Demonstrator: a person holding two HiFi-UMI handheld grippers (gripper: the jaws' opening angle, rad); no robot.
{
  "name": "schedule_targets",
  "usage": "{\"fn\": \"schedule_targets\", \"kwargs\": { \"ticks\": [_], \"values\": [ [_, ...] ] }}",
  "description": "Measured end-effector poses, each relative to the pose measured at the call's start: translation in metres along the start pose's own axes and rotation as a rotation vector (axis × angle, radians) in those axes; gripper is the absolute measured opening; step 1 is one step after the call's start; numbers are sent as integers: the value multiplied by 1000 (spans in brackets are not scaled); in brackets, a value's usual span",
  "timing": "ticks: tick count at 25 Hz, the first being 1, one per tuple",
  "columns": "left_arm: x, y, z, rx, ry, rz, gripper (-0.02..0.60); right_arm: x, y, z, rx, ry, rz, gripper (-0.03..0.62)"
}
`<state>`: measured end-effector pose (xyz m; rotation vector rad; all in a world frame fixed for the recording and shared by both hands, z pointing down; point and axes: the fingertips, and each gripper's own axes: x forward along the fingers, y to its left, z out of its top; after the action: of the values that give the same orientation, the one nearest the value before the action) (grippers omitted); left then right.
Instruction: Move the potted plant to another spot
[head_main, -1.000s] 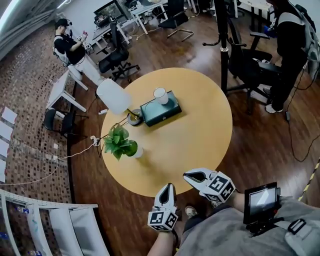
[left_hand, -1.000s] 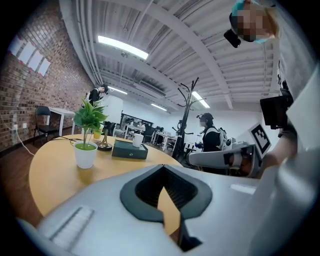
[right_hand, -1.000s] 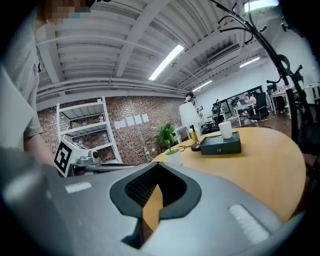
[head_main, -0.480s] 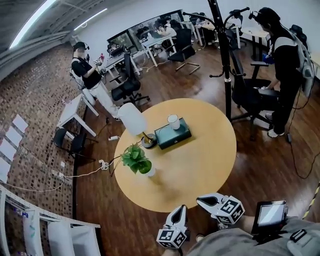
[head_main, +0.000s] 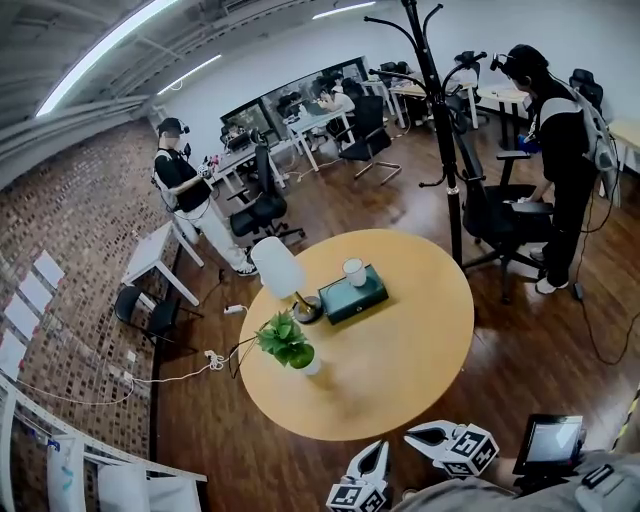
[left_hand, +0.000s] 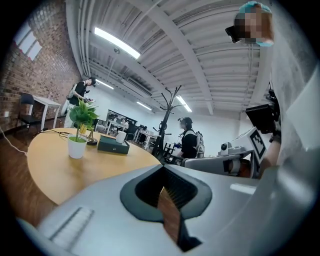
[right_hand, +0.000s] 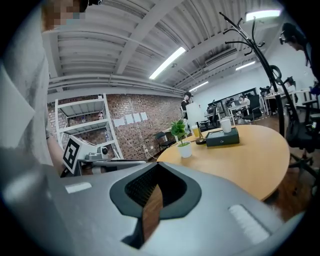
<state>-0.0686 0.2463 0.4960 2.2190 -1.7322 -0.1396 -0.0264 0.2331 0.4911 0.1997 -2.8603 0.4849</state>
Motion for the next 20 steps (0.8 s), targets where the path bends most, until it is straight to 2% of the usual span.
{"fn": "schedule_targets", "kwargs": {
  "ticks": [8,13,20],
  "values": [
    [0,4,5,5,-29,-20,0,1,-1,-2,-14,2,-22,0],
    [1,-3,12,-9,4,-19,0,3,0,-2,-26,6,-20,0],
    [7,0,16,-1,-19,-23,0,7,-4,1,-45,-9,-20,0]
  ]
}}
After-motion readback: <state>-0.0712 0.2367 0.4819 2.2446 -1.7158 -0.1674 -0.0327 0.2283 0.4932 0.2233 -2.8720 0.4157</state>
